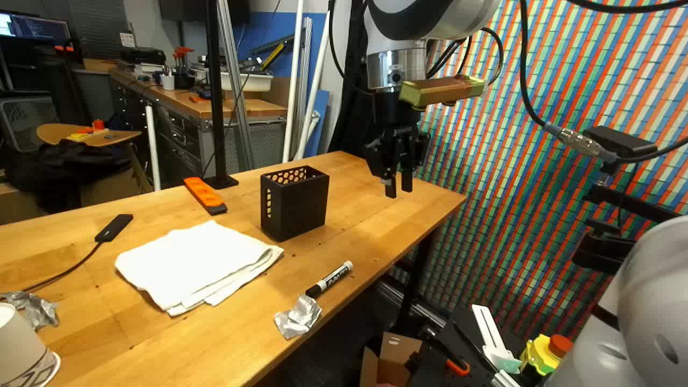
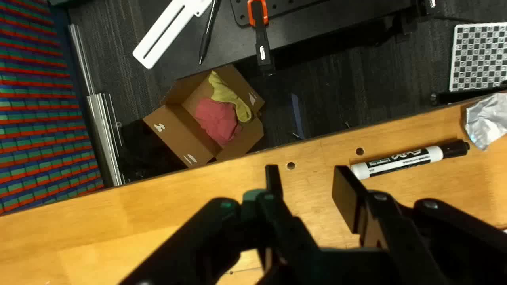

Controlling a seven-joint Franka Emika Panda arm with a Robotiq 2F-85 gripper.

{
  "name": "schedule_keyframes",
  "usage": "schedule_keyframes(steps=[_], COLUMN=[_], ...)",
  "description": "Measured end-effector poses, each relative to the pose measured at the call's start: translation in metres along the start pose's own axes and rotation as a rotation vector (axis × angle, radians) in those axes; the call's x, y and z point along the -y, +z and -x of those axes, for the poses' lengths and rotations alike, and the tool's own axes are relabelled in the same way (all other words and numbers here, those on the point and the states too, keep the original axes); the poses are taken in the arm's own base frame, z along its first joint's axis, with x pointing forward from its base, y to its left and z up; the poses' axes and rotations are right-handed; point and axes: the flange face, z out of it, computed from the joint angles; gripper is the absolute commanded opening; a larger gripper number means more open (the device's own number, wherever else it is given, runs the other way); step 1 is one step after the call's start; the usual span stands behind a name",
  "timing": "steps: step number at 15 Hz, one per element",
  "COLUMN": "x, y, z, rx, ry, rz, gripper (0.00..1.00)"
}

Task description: Pick up the cloth from the table and put it in the box

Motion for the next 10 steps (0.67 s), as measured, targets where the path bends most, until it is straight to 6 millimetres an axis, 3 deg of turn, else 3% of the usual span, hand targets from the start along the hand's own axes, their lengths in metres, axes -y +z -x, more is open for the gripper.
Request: schedule_keyframes(steps=[6,7,10], x=[-0.0008,-0.0008,0.0004], y=[-0.0072,-0.0072,-0.0051], z=[-0.0012,-0.0012,-0.0011], rx=[-0.015,-0.015,-0.011], ry=[0.002,0.002,-0.001], rz=[-0.002,-0.002,-0.002], gripper=[0.42,0.67,0.81])
